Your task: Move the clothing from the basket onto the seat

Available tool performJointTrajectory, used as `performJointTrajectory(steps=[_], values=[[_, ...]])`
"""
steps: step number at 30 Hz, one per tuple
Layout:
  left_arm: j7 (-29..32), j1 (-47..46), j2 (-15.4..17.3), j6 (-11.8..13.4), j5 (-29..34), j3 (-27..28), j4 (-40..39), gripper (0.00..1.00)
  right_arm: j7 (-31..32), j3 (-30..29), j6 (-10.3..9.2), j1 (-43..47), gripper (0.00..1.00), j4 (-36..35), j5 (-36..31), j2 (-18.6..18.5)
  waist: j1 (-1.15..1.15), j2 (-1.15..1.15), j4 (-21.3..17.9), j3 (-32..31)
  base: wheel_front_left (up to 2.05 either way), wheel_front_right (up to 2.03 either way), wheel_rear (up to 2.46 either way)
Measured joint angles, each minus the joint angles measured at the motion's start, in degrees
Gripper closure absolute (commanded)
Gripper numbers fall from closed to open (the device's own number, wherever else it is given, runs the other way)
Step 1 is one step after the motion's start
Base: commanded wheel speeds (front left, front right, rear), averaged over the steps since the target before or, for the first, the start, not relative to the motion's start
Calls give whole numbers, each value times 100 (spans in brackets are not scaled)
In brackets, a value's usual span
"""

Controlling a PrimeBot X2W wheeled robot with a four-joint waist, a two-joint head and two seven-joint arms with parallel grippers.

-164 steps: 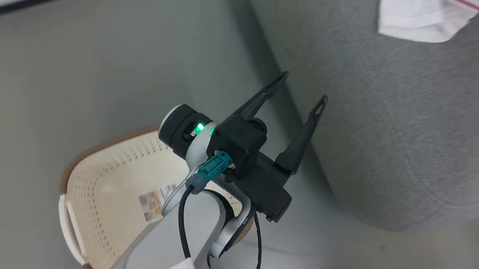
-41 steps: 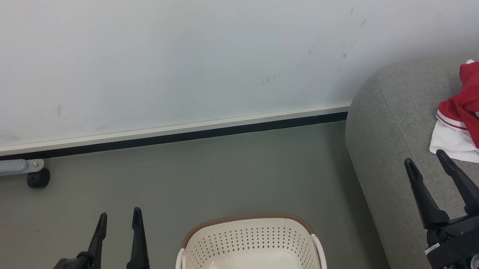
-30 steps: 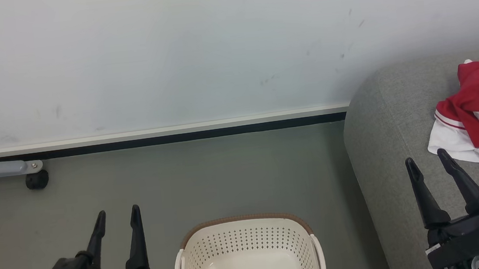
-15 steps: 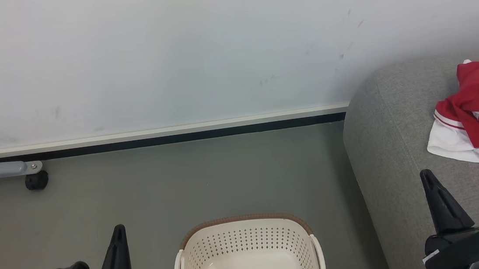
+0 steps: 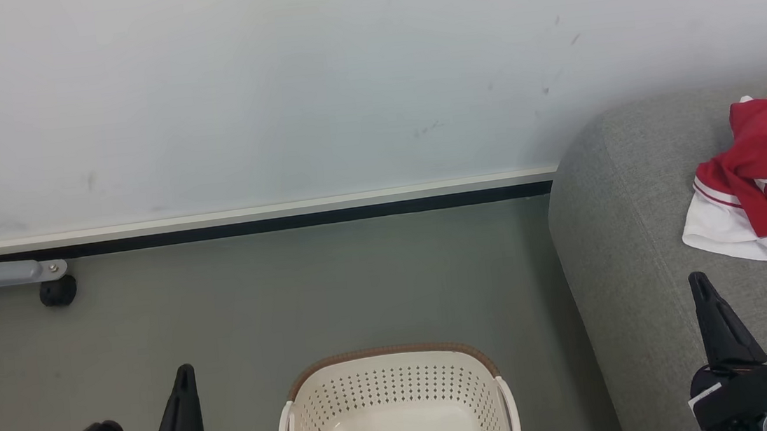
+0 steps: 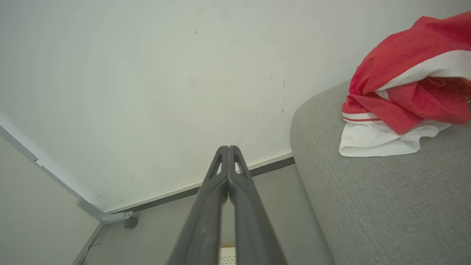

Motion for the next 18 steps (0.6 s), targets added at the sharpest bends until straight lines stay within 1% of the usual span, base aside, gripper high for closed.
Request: performJointTrajectory(steps=[13, 18], values=[[276, -2, -105, -152, -775, 279, 49, 100, 252, -347, 101, -31, 100, 163, 783, 245, 0, 0, -10, -12, 0, 0, 0], [359, -4, -144, -250, -1067, 370, 68, 100, 372, -479, 134, -37, 100, 220, 1089, 333, 0, 0, -14, -16, 0, 0, 0]])
